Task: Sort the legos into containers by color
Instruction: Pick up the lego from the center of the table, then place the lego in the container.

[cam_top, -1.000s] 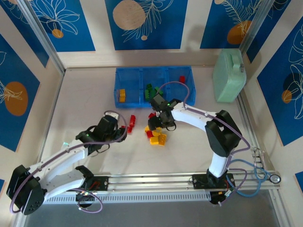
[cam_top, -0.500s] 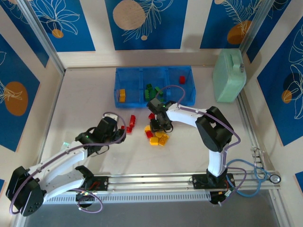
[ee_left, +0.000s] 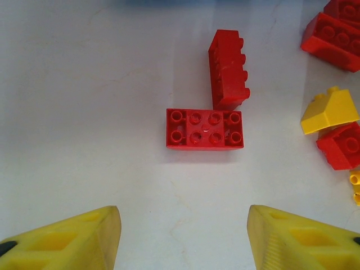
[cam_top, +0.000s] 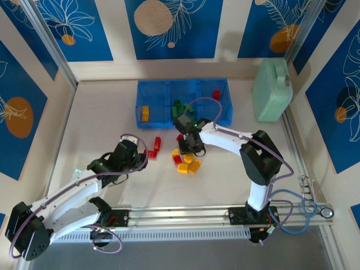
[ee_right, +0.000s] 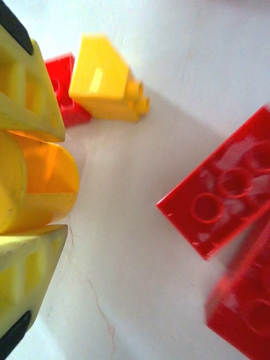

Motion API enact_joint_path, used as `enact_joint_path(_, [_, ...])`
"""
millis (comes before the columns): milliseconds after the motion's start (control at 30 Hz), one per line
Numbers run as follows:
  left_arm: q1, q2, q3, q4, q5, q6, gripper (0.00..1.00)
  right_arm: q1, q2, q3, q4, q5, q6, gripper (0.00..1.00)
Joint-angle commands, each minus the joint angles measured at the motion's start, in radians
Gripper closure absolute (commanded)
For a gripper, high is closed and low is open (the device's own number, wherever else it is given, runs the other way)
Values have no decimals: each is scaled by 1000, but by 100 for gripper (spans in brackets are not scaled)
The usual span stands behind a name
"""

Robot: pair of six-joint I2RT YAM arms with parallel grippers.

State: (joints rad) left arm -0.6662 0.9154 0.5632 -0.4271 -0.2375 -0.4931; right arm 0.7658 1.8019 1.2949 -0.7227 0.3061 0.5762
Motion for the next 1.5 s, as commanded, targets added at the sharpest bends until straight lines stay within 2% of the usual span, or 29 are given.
enact_joint_path(0, [-7, -59, -30, -2, -17, -8, 39, 4, -54, 90, -40, 30, -21, 71])
enact_joint_path(200, [-6, -168, -79, 1, -11, -30, 40, 2, 49, 334, -87, 22, -76, 71])
enact_joint_path(500, [-6, -265, -104, -115, -8, -37, 40, -21, 377, 870, -181, -20, -160, 71])
enact_joint_path(700, [-7, -301, -115, -135, 14, -39, 40, -37, 611, 1220, -240, -28, -232, 71])
enact_joint_path(833, [-7, -297, -107, -145, 21, -25, 40, -42, 700, 1345, -231, -16, -265, 70])
enact_joint_path(967, [-11, -277, -91, -131, 43, -19, 39, -64, 728, 1382, -199, -13, -272, 68])
enact_joint_path(1000, [-14, -269, -85, -128, 48, -17, 39, -67, 729, 1381, -192, -12, -274, 67])
enact_joint_path(1033, [-18, -258, -76, -125, 49, -13, 39, -69, 728, 1382, -186, -12, -276, 61])
enact_joint_path(1067, [-23, -246, -65, -124, 48, -10, 39, -72, 725, 1387, -185, -17, -274, 49])
enact_joint_path(1100, [-28, -232, -54, -123, 47, -6, 39, -72, 721, 1397, -196, -18, -273, 32])
enact_joint_path(1133, [-31, -219, -42, -121, 47, -2, 39, -72, 714, 1402, -205, -7, -275, 19])
enact_joint_path(1167, [-38, -202, -27, -118, 46, 2, 39, -70, 698, 1401, -210, 10, -278, 13])
enact_joint_path(1300, [-79, -124, 21, -83, 38, 16, 39, -62, 600, 1358, -214, 18, -286, 11])
enact_joint_path(1467, [-137, 43, 107, -23, 44, 56, 37, -51, 404, 1183, -183, 1, -291, 11])
